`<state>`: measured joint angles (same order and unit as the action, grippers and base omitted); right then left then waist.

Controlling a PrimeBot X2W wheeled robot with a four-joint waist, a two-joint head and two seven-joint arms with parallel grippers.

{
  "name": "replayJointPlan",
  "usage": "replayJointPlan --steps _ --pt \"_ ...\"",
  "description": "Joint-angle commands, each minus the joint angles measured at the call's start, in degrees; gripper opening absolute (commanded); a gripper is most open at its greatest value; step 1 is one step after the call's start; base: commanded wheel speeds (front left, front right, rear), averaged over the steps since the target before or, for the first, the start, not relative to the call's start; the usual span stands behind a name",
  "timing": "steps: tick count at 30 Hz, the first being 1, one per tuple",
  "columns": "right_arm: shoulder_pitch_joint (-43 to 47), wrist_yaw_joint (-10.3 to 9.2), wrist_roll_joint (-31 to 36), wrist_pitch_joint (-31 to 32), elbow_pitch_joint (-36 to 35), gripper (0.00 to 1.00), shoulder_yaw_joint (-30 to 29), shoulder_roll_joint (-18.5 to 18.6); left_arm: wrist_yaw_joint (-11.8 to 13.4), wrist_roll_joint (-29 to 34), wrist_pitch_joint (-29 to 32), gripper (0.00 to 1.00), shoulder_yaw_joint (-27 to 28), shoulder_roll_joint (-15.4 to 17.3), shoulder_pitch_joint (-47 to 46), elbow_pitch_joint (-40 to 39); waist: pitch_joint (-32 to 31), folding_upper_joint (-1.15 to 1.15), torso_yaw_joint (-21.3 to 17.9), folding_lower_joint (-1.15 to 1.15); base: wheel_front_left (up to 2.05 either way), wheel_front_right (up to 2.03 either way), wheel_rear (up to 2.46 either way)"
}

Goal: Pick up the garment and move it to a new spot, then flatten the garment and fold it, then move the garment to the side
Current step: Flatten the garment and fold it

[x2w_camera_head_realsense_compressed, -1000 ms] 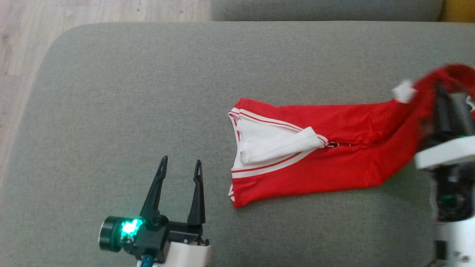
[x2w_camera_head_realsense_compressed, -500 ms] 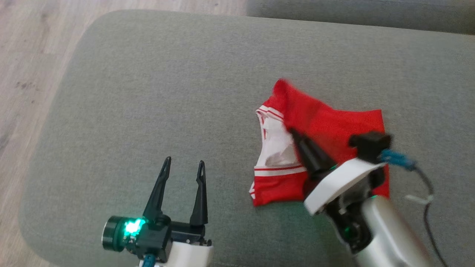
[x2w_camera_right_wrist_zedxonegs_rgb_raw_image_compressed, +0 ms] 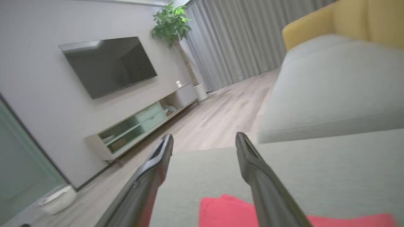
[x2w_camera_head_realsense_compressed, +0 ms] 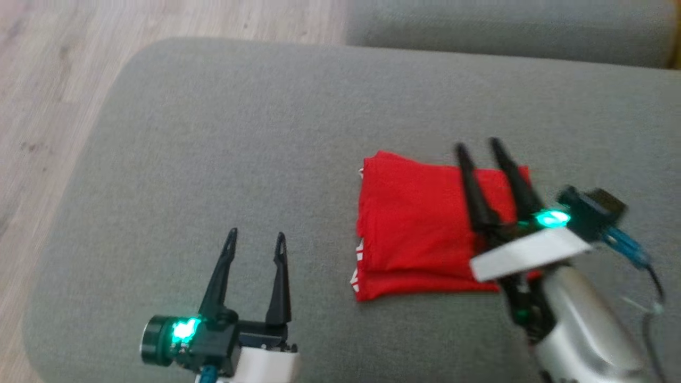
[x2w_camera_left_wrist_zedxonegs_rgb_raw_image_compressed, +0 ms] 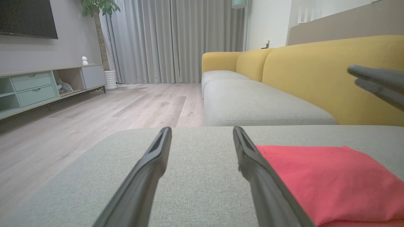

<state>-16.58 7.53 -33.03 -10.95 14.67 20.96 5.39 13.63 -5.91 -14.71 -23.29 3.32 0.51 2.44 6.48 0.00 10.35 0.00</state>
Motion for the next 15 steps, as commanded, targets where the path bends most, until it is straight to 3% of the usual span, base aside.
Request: replayJointPlan --steps 1,6,10,15 --pt "1.56 -0.04 3.13 -1.99 -1.99 1.00 -1.14 2.15 0.24 0.21 -0.29 1.00 2.67 -0.40 0.20 -1.78 -2.61 0.00 -2.13 0.00 0.00 0.00 0.00" --pt "10.14 -0.04 10.11 -3.93 -1.42 1.00 -7.53 4.82 -0.14 -0.04 -0.29 1.00 4.26 -0.39 2.77 -1.03 -7.23 0.00 -4.65 0.00 0.00 0.00 0.00" --pt "16.98 -0.04 13.35 -4.02 -5.30 1.00 -11.85 4.01 -0.41 0.06 -0.29 1.00 5.59 -0.36 4.15 -0.36 -9.09 0.00 -6.07 0.00 0.00 0.00 0.00" --pt "23.64 -0.04 16.15 -4.03 -4.98 1.00 -12.75 2.63 -0.91 -0.47 -0.29 1.00 6.86 -0.38 5.84 1.16 -10.79 0.00 -7.22 0.00 0.00 0.00 0.00"
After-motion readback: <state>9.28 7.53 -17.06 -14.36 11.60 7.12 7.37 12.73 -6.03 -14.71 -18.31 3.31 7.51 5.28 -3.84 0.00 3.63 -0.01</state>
